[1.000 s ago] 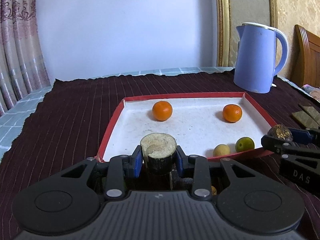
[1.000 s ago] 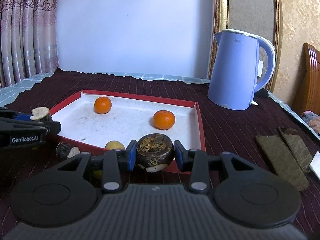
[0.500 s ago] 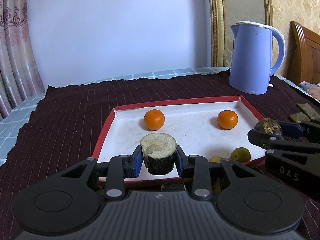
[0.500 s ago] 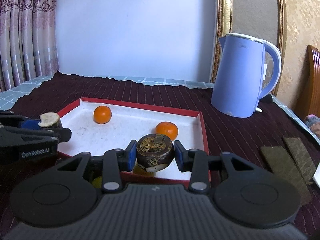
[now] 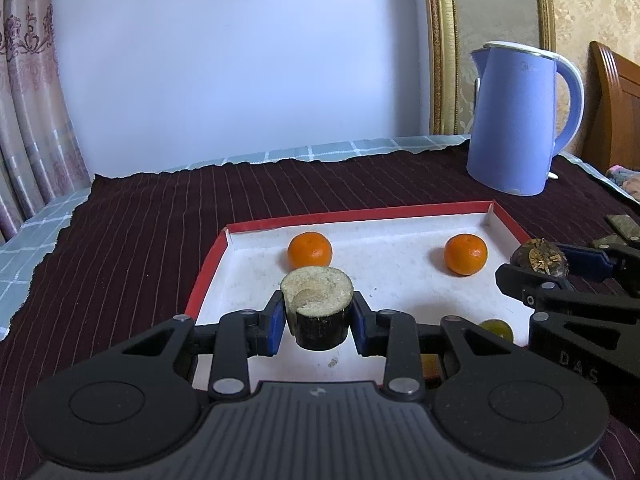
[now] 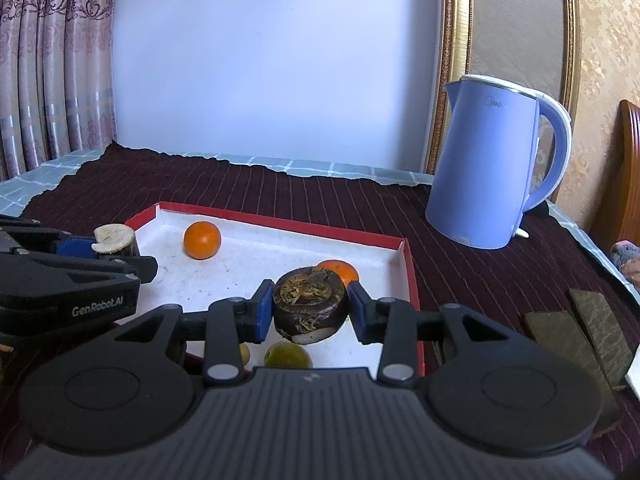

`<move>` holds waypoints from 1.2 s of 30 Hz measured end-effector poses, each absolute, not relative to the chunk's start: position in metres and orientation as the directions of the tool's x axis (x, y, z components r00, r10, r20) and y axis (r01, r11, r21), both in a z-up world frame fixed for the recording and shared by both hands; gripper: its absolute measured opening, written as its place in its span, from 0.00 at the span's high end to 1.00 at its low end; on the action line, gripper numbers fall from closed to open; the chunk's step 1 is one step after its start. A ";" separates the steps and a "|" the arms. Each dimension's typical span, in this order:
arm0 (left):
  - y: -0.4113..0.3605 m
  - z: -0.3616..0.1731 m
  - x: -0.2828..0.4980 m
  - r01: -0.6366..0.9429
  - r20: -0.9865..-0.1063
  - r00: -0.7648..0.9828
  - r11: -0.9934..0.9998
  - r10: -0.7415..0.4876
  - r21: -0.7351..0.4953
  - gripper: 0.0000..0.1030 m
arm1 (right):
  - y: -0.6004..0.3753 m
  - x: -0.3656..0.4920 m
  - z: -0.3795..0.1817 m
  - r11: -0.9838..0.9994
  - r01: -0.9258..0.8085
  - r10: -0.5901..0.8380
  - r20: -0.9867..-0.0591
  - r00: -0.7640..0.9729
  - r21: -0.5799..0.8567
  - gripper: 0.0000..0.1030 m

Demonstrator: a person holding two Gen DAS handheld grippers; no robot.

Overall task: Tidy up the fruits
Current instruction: 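Carry the held cake and cylinder over the red-rimmed tray with both grippers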

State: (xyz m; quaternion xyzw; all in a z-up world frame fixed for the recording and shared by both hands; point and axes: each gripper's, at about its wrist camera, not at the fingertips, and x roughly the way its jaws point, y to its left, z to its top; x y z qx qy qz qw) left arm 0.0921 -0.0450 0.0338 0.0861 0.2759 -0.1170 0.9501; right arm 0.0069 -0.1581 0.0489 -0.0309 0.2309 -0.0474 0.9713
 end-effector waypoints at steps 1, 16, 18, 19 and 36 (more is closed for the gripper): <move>-0.045 0.033 0.094 0.267 -0.547 0.819 0.958 -0.172 0.099 0.68 | -0.158 0.008 0.049 0.994 0.078 -0.107 -0.446 0.889 -0.083 0.64; -0.052 0.027 0.124 0.247 -0.568 0.811 0.962 -0.140 0.114 0.68 | -0.167 0.033 0.052 0.992 0.101 -0.123 -0.463 0.878 -0.074 0.64; -0.054 0.027 0.127 0.244 -0.567 0.812 0.962 -0.134 0.122 0.68 | -0.167 0.037 0.052 0.992 0.102 -0.126 -0.464 0.877 -0.076 0.64; -0.055 0.027 0.129 0.243 -0.568 0.812 0.962 -0.132 0.124 0.68 | -0.168 0.038 0.052 0.992 0.103 -0.127 -0.465 0.876 -0.078 0.64; -0.062 0.019 0.156 0.223 -0.579 0.809 0.964 -0.099 0.147 0.68 | -0.174 0.066 0.045 0.990 0.112 -0.142 -0.496 0.857 -0.089 0.64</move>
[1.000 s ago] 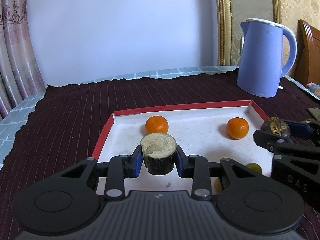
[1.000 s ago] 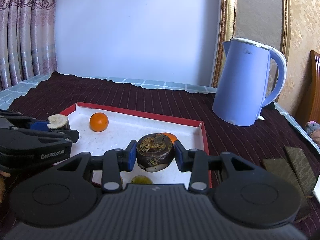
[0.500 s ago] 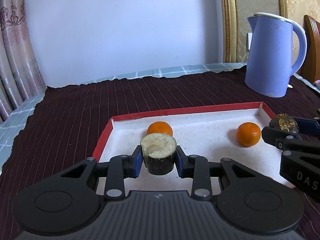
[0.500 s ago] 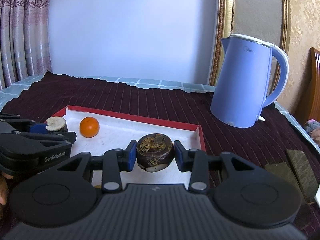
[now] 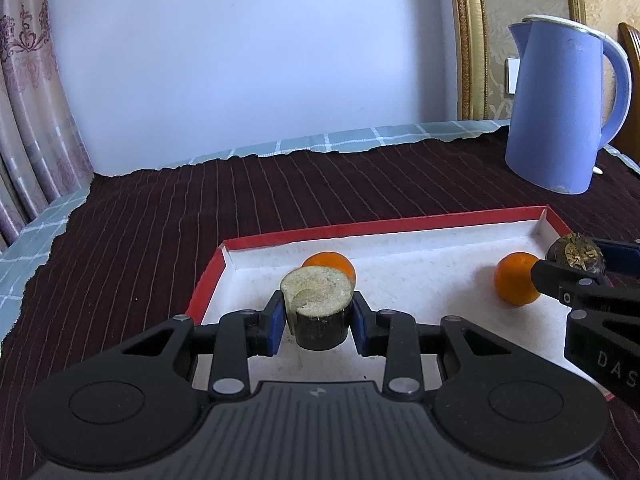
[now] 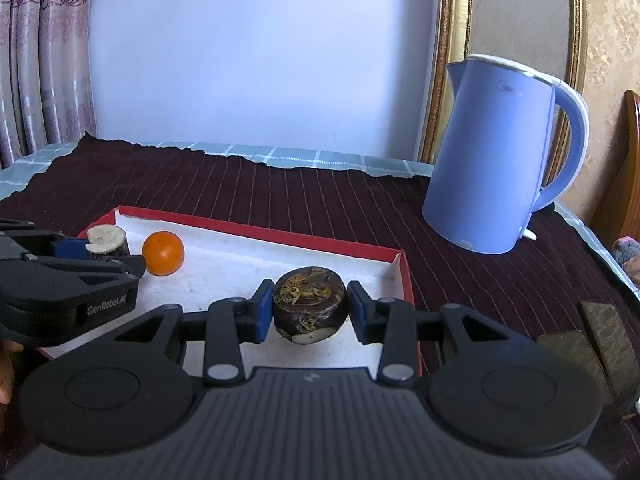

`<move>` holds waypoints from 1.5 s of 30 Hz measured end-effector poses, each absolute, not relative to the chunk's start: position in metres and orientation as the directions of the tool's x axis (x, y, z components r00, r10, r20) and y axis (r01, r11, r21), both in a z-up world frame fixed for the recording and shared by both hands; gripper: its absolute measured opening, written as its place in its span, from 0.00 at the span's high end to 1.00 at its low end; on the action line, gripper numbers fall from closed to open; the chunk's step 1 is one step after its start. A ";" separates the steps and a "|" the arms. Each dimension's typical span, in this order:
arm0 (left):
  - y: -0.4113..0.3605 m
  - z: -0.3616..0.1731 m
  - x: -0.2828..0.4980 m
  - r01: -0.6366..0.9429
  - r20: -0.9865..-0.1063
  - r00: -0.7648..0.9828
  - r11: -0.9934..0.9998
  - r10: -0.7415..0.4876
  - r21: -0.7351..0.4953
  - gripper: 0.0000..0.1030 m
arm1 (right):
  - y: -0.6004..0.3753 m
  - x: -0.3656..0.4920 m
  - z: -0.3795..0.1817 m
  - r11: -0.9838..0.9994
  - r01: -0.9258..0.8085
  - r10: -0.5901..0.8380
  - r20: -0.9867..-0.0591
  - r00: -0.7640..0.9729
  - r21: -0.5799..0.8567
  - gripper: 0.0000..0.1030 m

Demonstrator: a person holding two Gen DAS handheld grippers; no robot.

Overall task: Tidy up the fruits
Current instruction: 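Carry the held cake and cylinder over the red-rimmed tray with both grippers, then open both grippers to drop the cake and cylinder into the tray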

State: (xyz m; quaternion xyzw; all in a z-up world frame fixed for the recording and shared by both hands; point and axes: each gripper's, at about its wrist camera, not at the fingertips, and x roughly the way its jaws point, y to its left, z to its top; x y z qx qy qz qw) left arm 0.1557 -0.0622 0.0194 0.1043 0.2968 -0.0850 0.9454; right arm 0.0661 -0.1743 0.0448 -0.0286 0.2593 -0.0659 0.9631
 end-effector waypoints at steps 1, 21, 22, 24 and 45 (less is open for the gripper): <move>-0.063 0.019 0.157 0.222 -0.579 0.809 0.964 -0.096 0.150 0.68 | -0.175 0.068 0.044 0.989 0.112 -0.144 -0.498 0.855 -0.092 0.64; -0.068 0.011 0.177 0.220 -0.595 0.799 0.963 -0.085 0.158 0.68 | -0.180 0.101 0.034 0.988 0.119 -0.156 -0.540 0.827 -0.102 0.64; -0.070 0.011 0.178 0.223 -0.597 0.797 0.962 -0.088 0.155 0.68 | -0.180 0.102 0.033 0.988 0.121 -0.156 -0.542 0.826 -0.101 0.64; -0.072 0.009 0.180 0.234 -0.602 0.793 0.960 -0.096 0.154 0.68 | -0.180 0.105 0.032 0.987 0.122 -0.157 -0.544 0.824 -0.101 0.64; -0.074 0.014 0.166 0.202 -0.558 0.829 0.956 -0.051 0.212 0.40 | -0.177 0.098 0.033 0.979 0.150 -0.201 -0.513 0.835 -0.139 0.39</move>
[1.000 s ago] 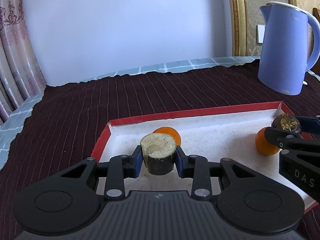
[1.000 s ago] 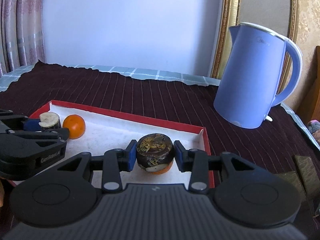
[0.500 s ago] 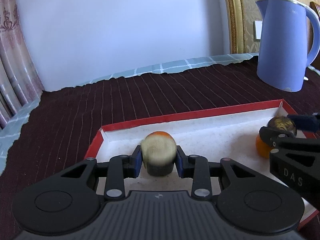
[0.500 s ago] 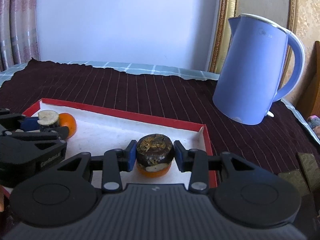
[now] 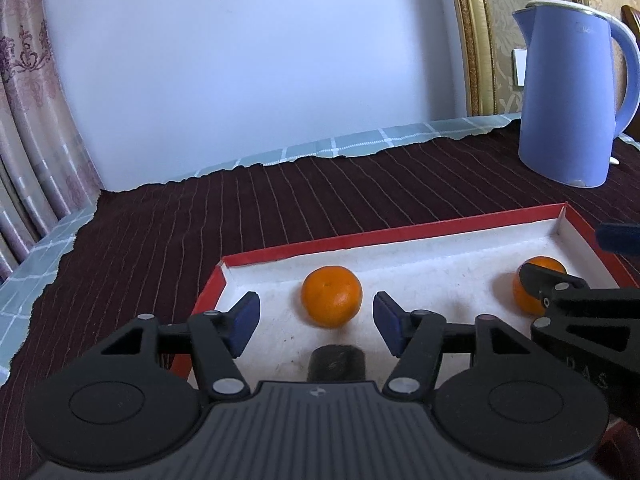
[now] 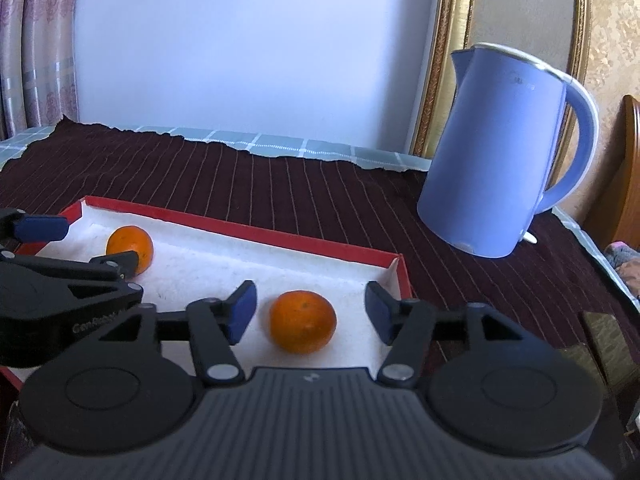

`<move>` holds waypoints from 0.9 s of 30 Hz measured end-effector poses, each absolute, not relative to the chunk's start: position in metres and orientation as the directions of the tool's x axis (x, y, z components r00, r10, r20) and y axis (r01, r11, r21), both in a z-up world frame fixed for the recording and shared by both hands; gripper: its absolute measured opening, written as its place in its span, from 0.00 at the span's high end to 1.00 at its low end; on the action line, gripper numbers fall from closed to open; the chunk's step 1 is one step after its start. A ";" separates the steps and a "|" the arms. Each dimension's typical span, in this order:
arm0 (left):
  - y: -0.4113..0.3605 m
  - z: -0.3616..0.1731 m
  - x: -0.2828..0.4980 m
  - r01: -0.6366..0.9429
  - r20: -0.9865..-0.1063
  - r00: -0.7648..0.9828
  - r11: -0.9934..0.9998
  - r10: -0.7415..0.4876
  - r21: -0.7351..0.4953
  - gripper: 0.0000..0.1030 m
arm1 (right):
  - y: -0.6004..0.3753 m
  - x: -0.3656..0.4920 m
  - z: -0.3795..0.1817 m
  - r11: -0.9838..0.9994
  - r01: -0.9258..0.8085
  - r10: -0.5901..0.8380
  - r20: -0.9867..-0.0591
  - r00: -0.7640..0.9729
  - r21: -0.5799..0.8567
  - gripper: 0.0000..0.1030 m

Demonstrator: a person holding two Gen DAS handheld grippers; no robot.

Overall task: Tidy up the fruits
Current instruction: 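Open both grippers to drop the cake and cylinder into the tray, then withdraw both grippers from the tray toward the remaining items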

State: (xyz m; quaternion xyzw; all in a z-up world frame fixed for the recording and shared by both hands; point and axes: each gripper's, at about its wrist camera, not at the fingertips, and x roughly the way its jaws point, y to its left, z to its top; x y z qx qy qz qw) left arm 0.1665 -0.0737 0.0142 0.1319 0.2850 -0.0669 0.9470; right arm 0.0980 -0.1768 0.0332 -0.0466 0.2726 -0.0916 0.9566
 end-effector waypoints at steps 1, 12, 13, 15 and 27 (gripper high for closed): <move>-0.073 0.015 0.164 0.203 -0.558 0.828 0.956 -0.053 0.211 0.40 | -0.176 0.095 0.033 0.978 0.152 -0.204 -0.507 0.837 -0.142 0.35; -0.046 0.024 0.123 0.178 -0.537 0.842 0.968 -0.056 0.178 0.26 | -0.174 0.056 0.043 0.977 0.200 -0.210 -0.453 0.866 -0.071 0.00; -0.043 0.025 0.118 0.175 -0.532 0.845 0.969 -0.056 0.175 0.26 | -0.175 0.053 0.043 0.979 0.196 -0.197 -0.460 0.866 -0.050 0.00; -0.038 0.028 0.110 0.167 -0.523 0.850 0.972 -0.057 0.166 0.22 | -0.176 0.047 0.042 0.981 0.194 -0.177 -0.473 0.863 -0.013 0.00; -0.008 0.019 0.071 0.152 -0.496 0.864 0.984 -0.085 0.096 0.10 | -0.164 0.006 0.024 0.982 0.188 -0.167 -0.487 0.857 -0.005 0.00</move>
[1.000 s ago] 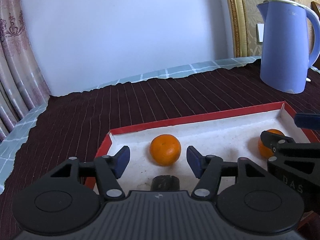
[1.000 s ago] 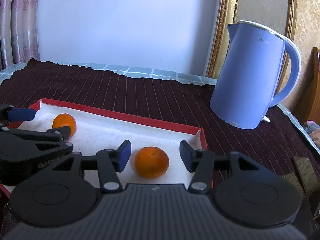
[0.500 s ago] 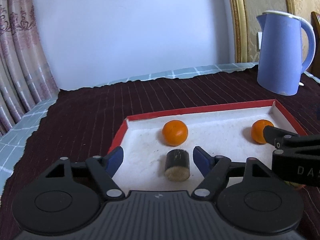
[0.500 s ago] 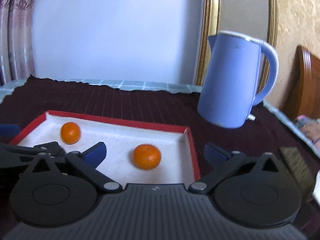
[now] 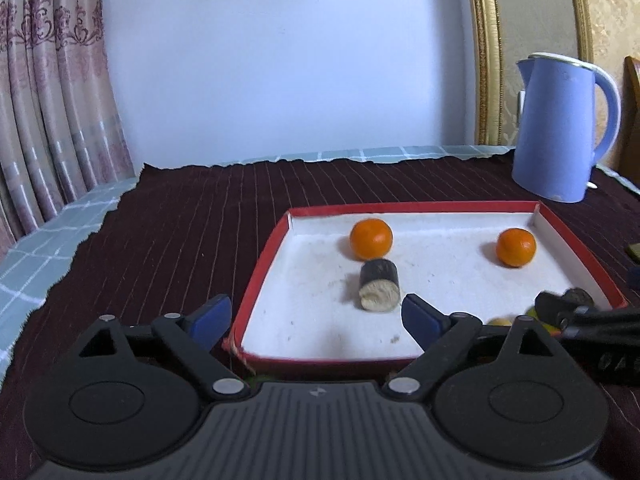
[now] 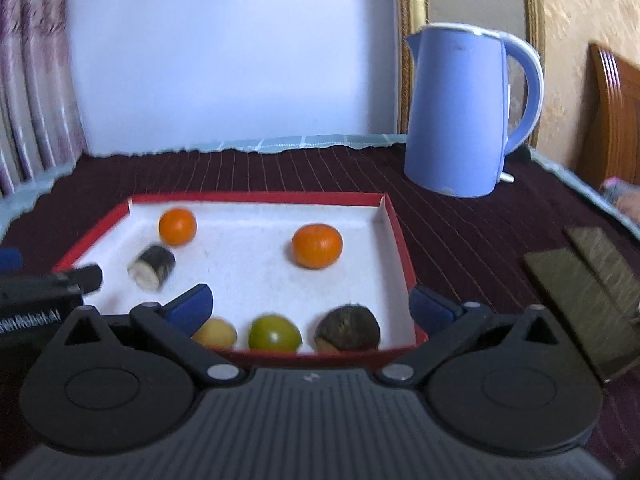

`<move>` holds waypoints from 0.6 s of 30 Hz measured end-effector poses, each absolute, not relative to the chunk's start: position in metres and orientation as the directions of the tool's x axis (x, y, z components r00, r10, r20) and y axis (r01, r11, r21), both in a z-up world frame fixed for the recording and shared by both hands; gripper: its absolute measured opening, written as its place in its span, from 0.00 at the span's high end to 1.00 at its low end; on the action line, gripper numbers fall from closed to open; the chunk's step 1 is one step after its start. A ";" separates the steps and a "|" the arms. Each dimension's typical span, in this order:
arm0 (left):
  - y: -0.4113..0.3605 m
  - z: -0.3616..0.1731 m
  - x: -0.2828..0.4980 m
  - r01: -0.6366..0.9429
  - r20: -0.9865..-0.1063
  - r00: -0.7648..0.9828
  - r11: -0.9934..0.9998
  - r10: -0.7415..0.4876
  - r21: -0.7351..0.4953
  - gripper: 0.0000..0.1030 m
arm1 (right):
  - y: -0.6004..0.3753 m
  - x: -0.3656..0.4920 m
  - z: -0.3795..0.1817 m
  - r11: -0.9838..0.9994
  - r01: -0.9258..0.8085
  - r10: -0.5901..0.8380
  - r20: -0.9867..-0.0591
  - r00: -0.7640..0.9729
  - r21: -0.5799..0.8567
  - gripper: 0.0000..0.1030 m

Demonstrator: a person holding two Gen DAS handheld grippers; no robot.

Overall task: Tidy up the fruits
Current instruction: 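Withdraw both grippers from the tray toward the remaining items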

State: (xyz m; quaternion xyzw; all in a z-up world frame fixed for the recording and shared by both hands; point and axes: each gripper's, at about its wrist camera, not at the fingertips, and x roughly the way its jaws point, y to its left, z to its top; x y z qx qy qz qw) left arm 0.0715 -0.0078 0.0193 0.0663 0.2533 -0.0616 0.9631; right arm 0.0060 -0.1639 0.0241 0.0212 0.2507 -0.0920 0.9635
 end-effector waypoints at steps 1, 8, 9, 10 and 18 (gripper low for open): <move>-0.005 0.019 0.068 0.166 -0.493 0.864 0.983 -0.105 0.083 0.10 | -0.159 0.002 0.021 0.982 0.182 -0.180 -0.480 0.859 -0.043 0.00; 0.012 0.014 0.038 0.195 -0.456 0.878 0.979 -0.146 0.062 0.05 | -0.130 -0.023 0.006 0.951 0.162 -0.265 -0.424 0.866 -0.264 0.00; 0.015 0.013 0.034 0.195 -0.449 0.881 0.979 -0.148 0.059 0.05 | -0.128 -0.028 0.005 0.951 0.144 -0.253 -0.423 0.870 -0.274 0.00; 0.019 0.011 0.029 0.192 -0.445 0.883 0.980 -0.148 0.056 0.05 | -0.129 -0.033 0.004 0.957 0.121 -0.227 -0.421 0.878 -0.264 0.00; 0.044 -0.013 0.022 0.214 -0.481 0.859 0.977 -0.178 0.021 0.05 | -0.156 -0.053 0.002 0.998 0.043 -0.057 -0.448 0.892 -0.043 0.00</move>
